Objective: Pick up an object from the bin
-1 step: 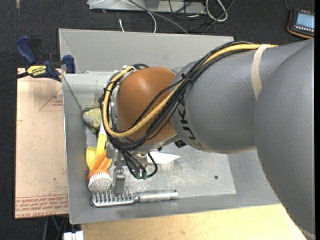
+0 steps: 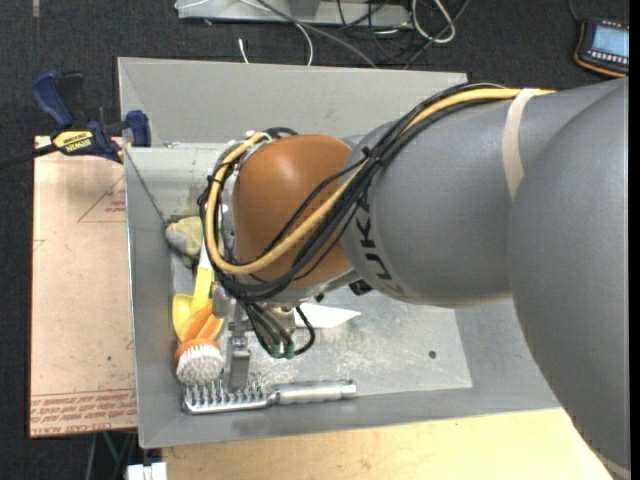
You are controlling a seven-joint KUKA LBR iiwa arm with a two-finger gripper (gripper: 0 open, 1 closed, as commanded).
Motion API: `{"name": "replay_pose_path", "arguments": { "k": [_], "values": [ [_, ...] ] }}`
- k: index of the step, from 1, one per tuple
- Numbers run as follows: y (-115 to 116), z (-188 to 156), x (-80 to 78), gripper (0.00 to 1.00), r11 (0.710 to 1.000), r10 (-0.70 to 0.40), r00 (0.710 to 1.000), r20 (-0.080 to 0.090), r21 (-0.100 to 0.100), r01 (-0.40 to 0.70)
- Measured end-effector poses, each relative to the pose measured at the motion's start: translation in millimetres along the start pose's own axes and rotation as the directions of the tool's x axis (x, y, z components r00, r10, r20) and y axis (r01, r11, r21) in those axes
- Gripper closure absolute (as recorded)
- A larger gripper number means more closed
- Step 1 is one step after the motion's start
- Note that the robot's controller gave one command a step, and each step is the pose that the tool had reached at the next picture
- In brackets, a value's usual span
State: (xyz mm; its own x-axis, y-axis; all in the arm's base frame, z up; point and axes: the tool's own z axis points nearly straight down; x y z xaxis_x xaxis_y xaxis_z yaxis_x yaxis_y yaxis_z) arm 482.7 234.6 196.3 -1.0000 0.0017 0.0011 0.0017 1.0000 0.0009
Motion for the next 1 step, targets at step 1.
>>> {"name": "replay_pose_path", "arguments": {
  "k": [1],
  "values": [
    [1.7,6.3,-0.7,0.0,0.999,-0.041,0.999,0.005,-0.001,0.041]
  ]
}}
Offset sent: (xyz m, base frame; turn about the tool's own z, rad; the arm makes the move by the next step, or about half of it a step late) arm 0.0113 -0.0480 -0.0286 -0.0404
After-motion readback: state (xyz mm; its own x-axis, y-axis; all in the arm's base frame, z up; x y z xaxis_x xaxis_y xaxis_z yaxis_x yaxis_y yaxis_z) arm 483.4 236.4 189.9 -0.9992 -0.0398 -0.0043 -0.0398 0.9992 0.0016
